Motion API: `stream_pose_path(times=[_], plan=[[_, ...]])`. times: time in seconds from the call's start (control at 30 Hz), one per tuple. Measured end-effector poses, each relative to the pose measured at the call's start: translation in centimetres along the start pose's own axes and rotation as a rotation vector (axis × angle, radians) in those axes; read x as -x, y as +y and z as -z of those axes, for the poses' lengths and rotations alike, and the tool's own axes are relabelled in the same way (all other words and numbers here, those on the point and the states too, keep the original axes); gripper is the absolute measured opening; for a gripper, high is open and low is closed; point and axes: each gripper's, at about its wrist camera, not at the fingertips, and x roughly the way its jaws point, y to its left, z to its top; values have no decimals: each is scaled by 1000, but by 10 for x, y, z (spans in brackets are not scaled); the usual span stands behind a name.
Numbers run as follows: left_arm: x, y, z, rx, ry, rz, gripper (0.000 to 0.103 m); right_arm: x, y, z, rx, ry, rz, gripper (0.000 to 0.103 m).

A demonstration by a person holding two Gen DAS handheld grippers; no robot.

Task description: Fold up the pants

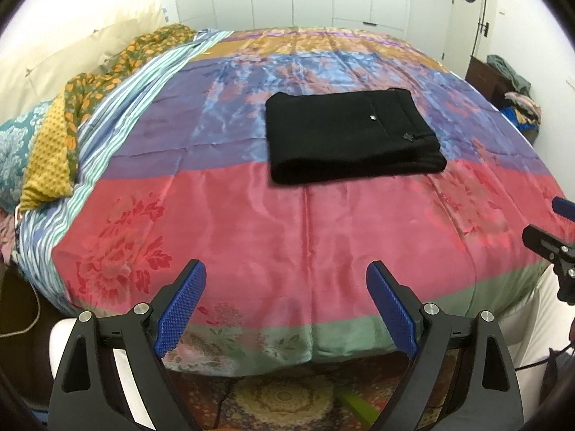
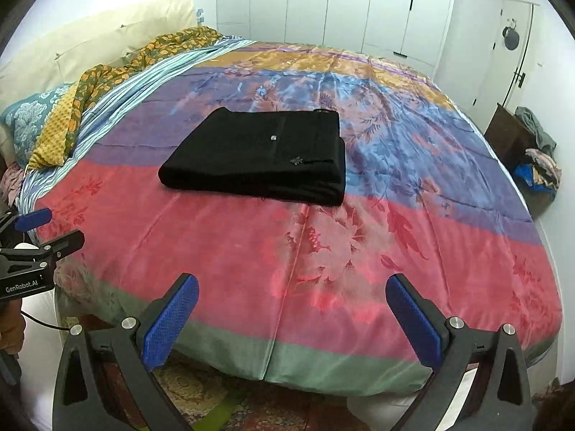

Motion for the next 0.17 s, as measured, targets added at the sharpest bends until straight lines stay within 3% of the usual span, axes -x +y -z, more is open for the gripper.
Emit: stream_pose_path(times=[0.17], plan=[[5,-4,-1,-14,-20,0,93,1,0,2,-4,-9,3,103]])
